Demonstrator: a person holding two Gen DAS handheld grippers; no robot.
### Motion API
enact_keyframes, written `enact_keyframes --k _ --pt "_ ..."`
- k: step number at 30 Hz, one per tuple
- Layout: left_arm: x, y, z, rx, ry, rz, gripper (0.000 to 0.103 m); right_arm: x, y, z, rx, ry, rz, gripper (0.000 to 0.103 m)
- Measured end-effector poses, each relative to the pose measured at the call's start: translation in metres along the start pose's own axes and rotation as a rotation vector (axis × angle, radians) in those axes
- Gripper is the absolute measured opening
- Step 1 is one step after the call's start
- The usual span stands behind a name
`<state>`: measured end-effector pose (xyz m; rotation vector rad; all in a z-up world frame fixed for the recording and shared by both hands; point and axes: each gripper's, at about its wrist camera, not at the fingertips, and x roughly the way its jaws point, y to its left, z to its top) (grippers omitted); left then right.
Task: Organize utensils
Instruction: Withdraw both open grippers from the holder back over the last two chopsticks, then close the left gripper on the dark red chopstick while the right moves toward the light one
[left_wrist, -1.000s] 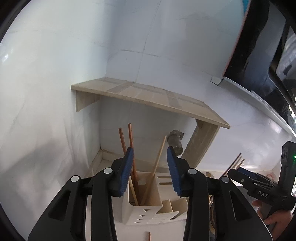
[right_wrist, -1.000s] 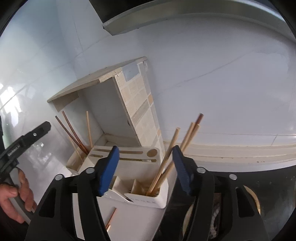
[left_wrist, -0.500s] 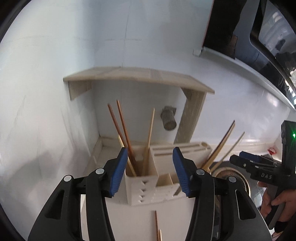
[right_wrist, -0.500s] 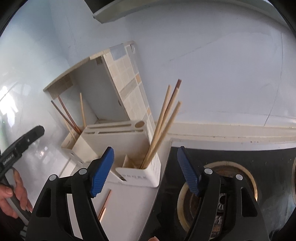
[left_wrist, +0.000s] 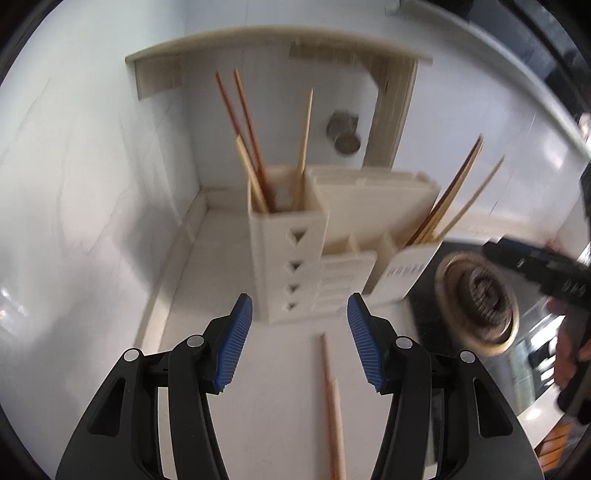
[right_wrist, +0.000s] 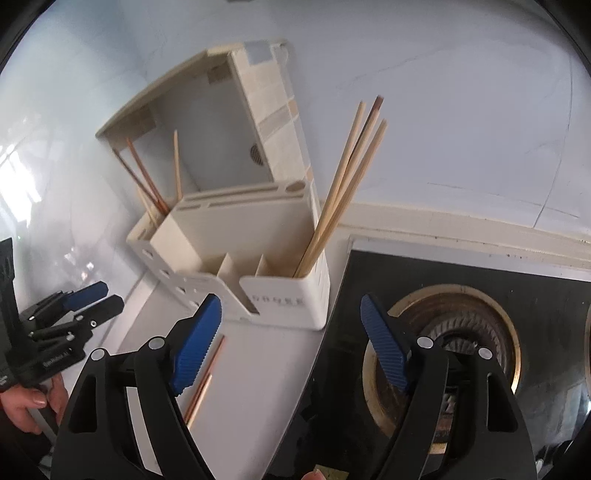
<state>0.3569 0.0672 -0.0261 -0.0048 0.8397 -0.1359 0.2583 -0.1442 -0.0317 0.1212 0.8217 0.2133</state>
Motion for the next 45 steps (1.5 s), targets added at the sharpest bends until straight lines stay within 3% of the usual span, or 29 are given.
enact_keyframes --k 9,20,45 --pt "0.007 0.001 -0.018 -0.012 0.072 -0.038 0.054 0.004 0.008 -0.016 -0.049 0.044 0.0 0.083" --pt "0.029 -0.008 -0.058 -0.011 0.222 -0.073 0.054 0.01 0.015 -0.042 -0.08 0.111 0.022 0.084" --pt "0.073 -0.012 -0.104 0.007 0.452 -0.031 0.054 0.017 0.02 -0.059 -0.127 0.205 0.054 0.086"
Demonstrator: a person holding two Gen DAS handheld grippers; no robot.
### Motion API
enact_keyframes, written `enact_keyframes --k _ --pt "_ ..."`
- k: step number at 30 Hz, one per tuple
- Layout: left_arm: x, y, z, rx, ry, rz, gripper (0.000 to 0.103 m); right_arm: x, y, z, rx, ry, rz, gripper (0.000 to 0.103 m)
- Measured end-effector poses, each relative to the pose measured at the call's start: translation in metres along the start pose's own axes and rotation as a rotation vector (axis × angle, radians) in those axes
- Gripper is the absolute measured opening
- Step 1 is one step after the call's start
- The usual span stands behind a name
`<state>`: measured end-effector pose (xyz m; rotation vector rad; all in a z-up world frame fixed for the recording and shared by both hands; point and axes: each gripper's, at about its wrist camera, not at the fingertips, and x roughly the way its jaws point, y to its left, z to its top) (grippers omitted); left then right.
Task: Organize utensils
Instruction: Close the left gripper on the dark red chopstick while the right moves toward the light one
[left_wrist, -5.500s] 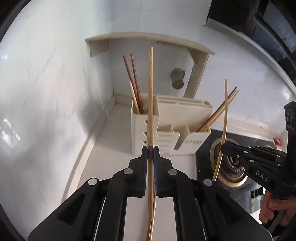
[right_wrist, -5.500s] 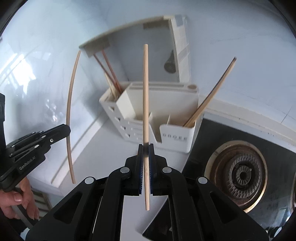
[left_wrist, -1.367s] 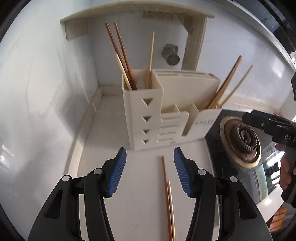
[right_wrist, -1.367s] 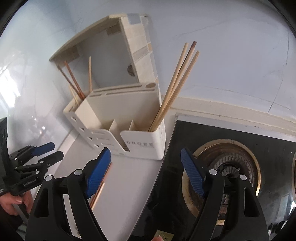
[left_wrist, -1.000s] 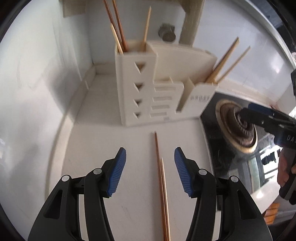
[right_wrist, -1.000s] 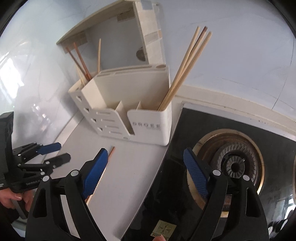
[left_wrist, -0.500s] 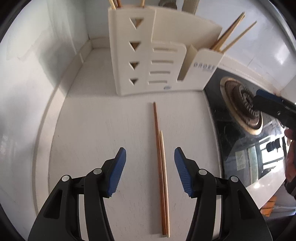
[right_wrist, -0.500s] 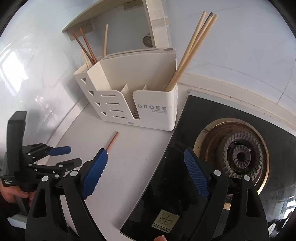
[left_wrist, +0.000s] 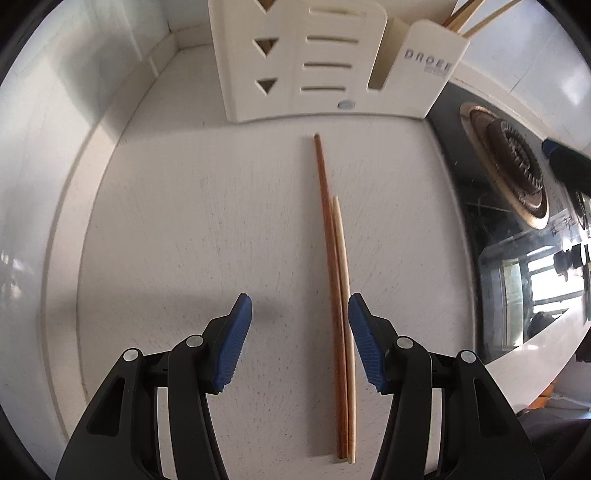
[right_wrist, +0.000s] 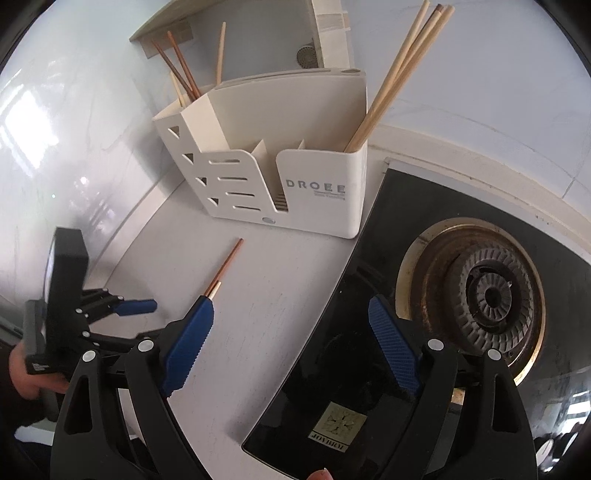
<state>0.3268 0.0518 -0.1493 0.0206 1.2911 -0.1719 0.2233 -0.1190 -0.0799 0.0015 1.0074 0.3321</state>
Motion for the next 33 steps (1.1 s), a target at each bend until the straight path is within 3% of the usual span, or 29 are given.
enact_keyframes --k 7,19,24,30,33 --pt "0.006 -0.003 -0.003 0.031 0.009 0.03 0.06 0.001 -0.005 0.003 0.021 0.003 -0.009 0.086" --pt "0.006 0.004 -0.002 0.004 0.03 0.011 0.059 0.008 0.005 0.004 0.02 0.021 0.005 0.086" --pt "0.01 -0.005 -0.003 0.074 0.059 0.077 0.059 0.013 0.008 0.002 0.019 0.039 0.007 0.086" --pt "0.011 0.001 0.007 0.006 0.131 0.089 0.051 0.018 0.01 0.0 0.027 0.062 0.006 0.086" --pt "0.01 0.002 0.011 0.005 0.149 0.093 0.038 0.022 0.011 -0.001 0.031 0.08 0.005 0.086"
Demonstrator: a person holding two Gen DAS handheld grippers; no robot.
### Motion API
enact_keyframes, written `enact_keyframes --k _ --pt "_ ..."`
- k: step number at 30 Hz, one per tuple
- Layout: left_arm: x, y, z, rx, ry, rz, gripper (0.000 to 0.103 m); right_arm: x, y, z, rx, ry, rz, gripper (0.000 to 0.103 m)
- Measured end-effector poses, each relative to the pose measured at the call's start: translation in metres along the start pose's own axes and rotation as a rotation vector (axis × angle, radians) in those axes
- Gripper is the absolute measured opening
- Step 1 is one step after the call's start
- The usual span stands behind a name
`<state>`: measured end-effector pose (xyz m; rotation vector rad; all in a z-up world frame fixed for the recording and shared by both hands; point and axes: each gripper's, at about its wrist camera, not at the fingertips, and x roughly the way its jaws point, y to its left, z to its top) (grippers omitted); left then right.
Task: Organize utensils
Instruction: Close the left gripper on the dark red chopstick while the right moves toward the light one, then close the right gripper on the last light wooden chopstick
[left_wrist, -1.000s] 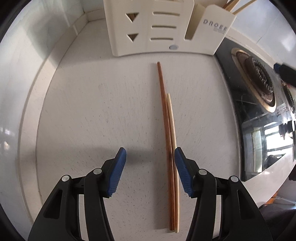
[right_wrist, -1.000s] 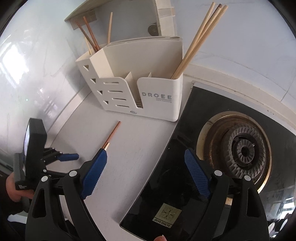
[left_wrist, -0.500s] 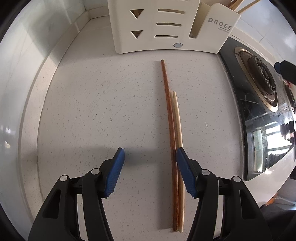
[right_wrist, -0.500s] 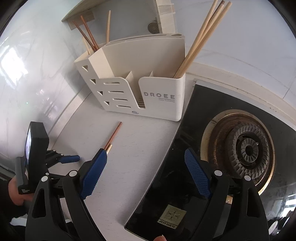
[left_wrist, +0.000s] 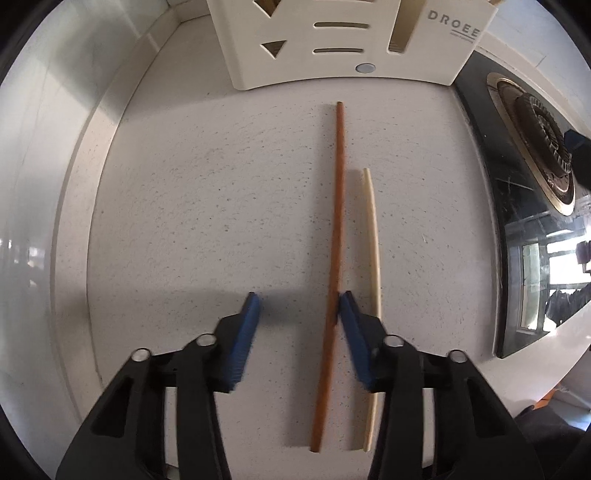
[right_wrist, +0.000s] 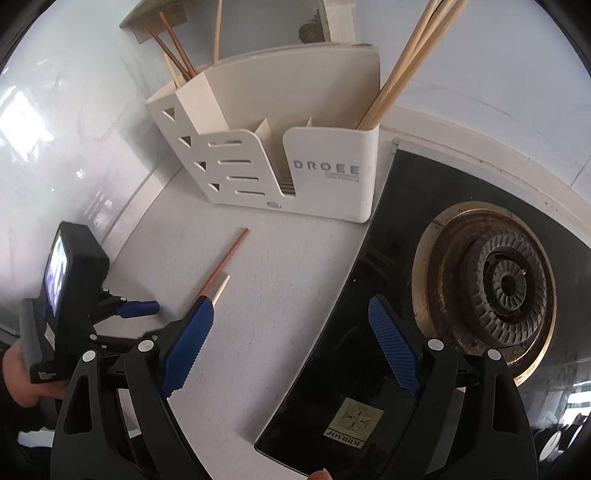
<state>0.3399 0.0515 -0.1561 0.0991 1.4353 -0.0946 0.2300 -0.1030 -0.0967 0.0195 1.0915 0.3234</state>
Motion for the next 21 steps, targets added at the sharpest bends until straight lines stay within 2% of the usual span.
enact_keyframes --k 2,4,7,13,19,21 --pt "-0.001 0.001 0.001 0.004 0.006 0.002 0.026 0.002 0.001 -0.001 0.004 0.01 0.001 0.086" --pt "-0.002 0.007 0.002 0.006 0.011 0.004 0.022 0.004 0.003 -0.001 0.008 0.02 0.001 0.086" --pt "-0.002 0.013 -0.001 -0.007 -0.001 0.019 0.007 0.007 0.008 -0.002 0.009 0.039 0.001 0.086" --pt "-0.001 0.019 -0.006 -0.014 -0.011 -0.011 0.007 0.014 0.018 -0.003 0.014 0.077 -0.006 0.086" --pt "-0.021 0.049 -0.013 -0.081 -0.044 -0.063 0.007 0.03 0.034 -0.003 0.074 0.182 0.012 0.086" --pt "-0.031 0.065 -0.012 -0.091 -0.062 -0.086 0.007 0.04 0.046 -0.003 0.054 0.217 -0.027 0.086"
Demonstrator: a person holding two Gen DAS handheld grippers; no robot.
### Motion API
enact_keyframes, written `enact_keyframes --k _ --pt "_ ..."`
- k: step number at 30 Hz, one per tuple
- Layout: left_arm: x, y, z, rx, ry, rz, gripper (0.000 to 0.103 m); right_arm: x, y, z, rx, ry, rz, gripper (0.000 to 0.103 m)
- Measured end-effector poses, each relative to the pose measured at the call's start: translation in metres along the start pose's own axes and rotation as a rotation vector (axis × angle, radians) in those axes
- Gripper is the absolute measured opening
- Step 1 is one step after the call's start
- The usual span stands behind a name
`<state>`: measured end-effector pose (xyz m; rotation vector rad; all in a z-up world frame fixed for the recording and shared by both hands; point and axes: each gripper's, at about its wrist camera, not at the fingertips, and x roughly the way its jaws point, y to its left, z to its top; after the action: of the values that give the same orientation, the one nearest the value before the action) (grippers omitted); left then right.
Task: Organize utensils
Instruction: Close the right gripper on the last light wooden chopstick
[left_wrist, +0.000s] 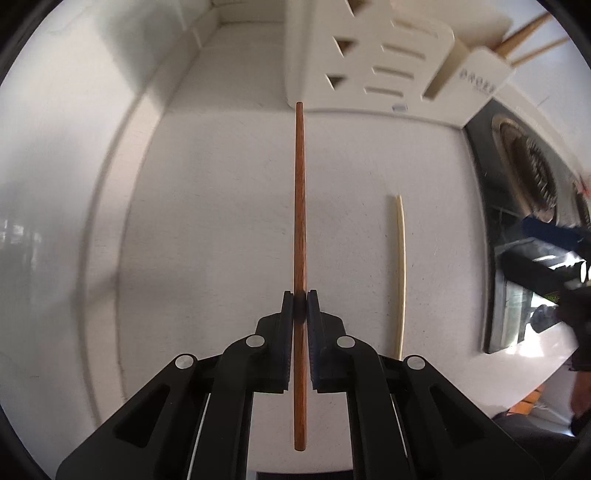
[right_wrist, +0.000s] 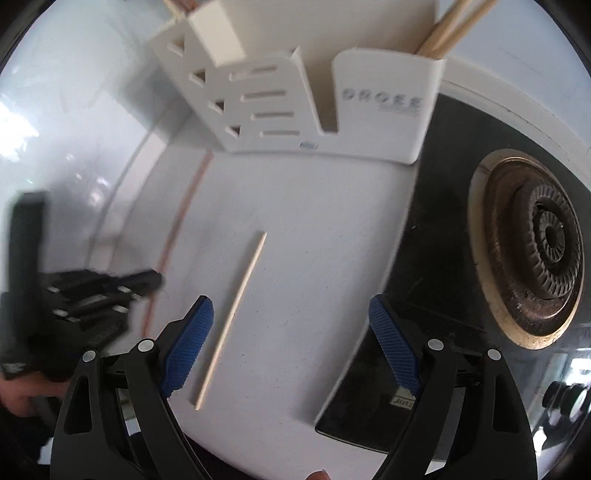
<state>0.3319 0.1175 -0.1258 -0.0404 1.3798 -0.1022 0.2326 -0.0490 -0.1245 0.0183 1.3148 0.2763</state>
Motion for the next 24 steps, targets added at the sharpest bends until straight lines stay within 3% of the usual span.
enact_keyframes --k 6,19,24 --pt "-0.012 0.018 -0.004 0.008 -0.045 -0.043 0.007 0.019 0.028 0.002 -0.048 0.06 -0.037 0.086" --pt "-0.015 0.03 -0.011 0.002 -0.057 -0.017 0.007 0.061 0.055 0.008 0.01 0.193 -0.044 0.086" --pt "-0.01 0.032 -0.012 -0.001 -0.052 -0.027 0.007 0.074 0.061 0.008 0.031 0.237 -0.05 0.076"
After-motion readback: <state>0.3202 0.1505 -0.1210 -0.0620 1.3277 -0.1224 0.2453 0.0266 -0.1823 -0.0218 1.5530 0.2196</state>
